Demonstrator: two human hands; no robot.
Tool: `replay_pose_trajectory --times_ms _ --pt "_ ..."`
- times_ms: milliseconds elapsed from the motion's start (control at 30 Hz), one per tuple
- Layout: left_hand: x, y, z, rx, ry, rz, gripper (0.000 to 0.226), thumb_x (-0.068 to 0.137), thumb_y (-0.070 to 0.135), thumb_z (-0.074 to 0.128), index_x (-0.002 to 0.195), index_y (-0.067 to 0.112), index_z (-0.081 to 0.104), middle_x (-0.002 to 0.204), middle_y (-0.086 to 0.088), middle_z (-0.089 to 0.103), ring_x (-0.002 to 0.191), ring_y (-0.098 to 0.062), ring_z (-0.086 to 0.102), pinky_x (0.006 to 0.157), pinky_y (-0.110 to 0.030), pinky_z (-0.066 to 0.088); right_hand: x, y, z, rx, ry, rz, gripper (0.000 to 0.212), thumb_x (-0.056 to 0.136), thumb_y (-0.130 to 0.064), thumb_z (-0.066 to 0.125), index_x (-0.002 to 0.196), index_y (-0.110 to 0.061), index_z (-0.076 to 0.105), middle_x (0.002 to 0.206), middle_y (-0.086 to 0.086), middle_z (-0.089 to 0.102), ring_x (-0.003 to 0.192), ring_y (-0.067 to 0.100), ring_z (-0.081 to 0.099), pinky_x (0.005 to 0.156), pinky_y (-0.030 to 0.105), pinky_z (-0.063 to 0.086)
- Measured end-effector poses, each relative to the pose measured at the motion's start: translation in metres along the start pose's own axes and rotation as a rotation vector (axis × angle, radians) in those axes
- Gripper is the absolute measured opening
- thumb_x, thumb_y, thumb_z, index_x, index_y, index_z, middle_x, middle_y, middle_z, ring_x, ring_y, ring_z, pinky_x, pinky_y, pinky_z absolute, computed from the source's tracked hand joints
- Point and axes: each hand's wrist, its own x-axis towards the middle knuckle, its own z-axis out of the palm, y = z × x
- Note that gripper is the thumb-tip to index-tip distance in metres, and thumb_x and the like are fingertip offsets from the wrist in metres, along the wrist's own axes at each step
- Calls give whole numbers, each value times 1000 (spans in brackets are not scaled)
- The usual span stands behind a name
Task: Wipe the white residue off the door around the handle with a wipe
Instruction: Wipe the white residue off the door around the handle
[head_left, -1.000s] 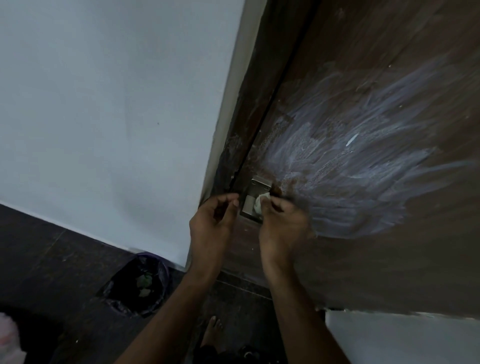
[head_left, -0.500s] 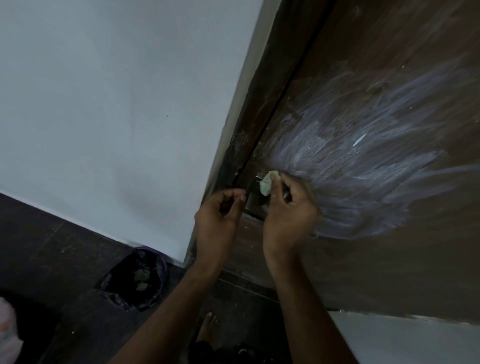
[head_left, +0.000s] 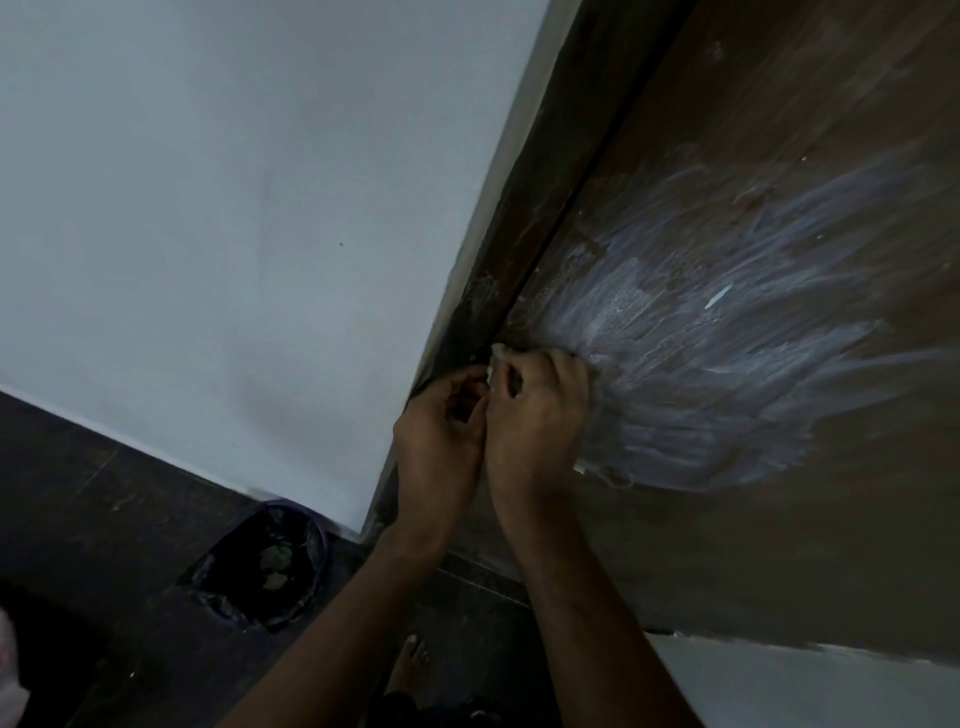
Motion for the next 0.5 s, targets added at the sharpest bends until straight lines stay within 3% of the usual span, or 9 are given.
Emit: replay_pose_trajectory --times_ms 133,267,433,500 --pt "1 -3 -1 -15 20 -3 32 88 21 74 118 33 69 97 25 70 91 5 67 82 -10 52 -8 17 -14 81 45 144 4 86 -9 77 87 -5 75 78 8 71 70 18 64 67 22 49" --pt "-2 0 1 23 14 81 33 87 22 75 117 34 68 95 20 70 88 0 67 80 -17 55 -8 26 -23 85 48 264 6 89 -9 73 91 -3 75 80 8 72 71 14 64 62 29 54" --pt "-4 5 7 63 51 182 33 88 18 74 121 21 70 105 16 70 96 7 62 84 -8 47 1 6 -14 38 -3 124 4 83 -2 77 82 -1 74 74 13 69 72 25 65 70 27 46" --pt "-5 7 7 72 87 218 34 88 14 73 122 15 70 110 7 72 100 5 61 88 -8 45 2 2 -12 12 -31 77 4 83 -3 78 82 -1 75 76 12 69 76 27 65 73 33 51"
